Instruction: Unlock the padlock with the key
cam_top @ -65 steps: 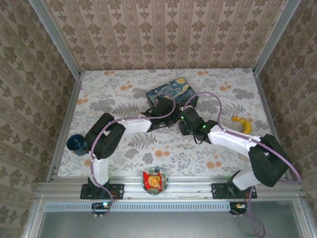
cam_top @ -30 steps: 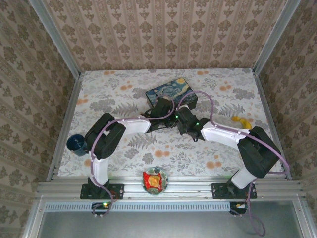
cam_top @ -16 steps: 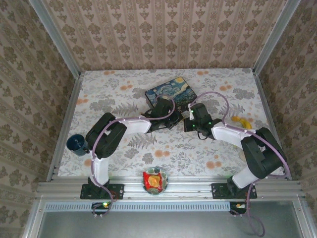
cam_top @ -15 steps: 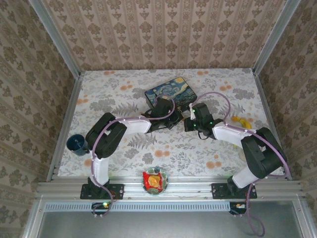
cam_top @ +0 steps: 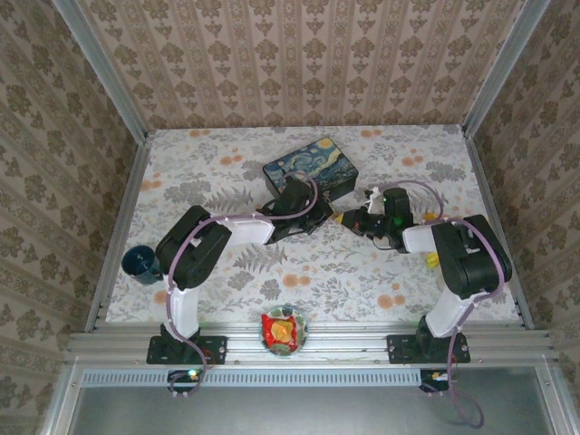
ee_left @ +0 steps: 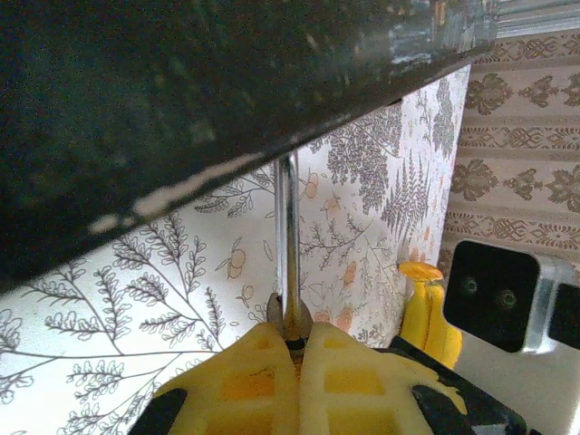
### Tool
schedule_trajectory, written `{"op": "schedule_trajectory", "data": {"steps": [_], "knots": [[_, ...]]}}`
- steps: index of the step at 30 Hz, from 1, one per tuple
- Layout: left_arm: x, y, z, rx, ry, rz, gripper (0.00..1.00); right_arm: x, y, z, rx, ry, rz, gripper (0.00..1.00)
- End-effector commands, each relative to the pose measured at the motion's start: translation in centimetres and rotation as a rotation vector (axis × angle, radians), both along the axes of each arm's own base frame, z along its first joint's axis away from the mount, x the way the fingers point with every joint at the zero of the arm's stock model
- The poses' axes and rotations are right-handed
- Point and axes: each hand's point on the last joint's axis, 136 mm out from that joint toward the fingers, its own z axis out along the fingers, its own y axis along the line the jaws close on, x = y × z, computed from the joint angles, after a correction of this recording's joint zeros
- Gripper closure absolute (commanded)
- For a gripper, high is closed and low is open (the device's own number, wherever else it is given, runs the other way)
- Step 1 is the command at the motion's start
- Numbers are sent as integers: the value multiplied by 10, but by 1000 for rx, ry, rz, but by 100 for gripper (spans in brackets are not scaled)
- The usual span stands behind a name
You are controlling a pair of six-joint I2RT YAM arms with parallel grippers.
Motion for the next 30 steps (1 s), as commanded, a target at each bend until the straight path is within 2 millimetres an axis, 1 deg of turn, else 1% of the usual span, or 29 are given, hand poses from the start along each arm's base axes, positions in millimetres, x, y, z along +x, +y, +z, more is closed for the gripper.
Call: {"op": "schedule_trajectory", "data": {"steps": [1, 2, 3, 4, 5, 7, 8, 11, 13, 15, 17, 19, 21, 23, 26, 28, 30], "knots": [[-38, -12, 18, -54, 39, -127, 100, 37, -14, 39, 137, -111, -134, 100], [-39, -12, 19, -60, 39, -126, 100, 38, -14, 39, 152, -106, -143, 100], [-38, -11, 20, -68, 38, -122, 96, 38, -15, 39, 158, -101, -155, 100], [-39, -11, 22, -78, 38, -119, 84, 38, -18, 37, 148, -94, -174, 100], [-39, -10, 25, -90, 36, -114, 66, 36, -21, 33, 130, -82, -193, 100], [-39, -8, 33, -109, 27, -114, 36, 33, -28, 29, 102, -76, -232, 100], [-40, -7, 39, -115, 18, -114, 26, 32, -30, 28, 94, -73, -249, 100], [-43, -2, 62, -121, -21, -121, 1, 28, -35, 25, 87, -65, -294, 100], [-43, 2, 80, -116, -68, -126, 0, 26, -34, 24, 83, -64, -309, 100], [-39, 11, 97, -72, -138, -121, 0, 26, -32, 26, 89, -76, -323, 100], [-29, 27, 110, 29, -232, -105, 0, 27, -29, 27, 100, -84, -331, 100], [-13, 45, 122, 154, -338, -77, 0, 28, -25, 28, 121, -92, -336, 100], [9, 73, 124, 345, -422, -32, 0, 29, -19, 28, 144, -95, -348, 100], [35, 108, 123, 559, -490, 39, 0, 30, -15, 25, 156, -98, -375, 100], [75, 154, 120, 781, -534, 164, 0, 29, -8, 19, 165, -98, -420, 100], [98, 168, 113, 831, -533, 181, 0, 30, -4, 17, 179, -108, -449, 100], [120, 175, 101, 859, -509, 166, 0, 31, -3, 16, 197, -114, -486, 100]]}}
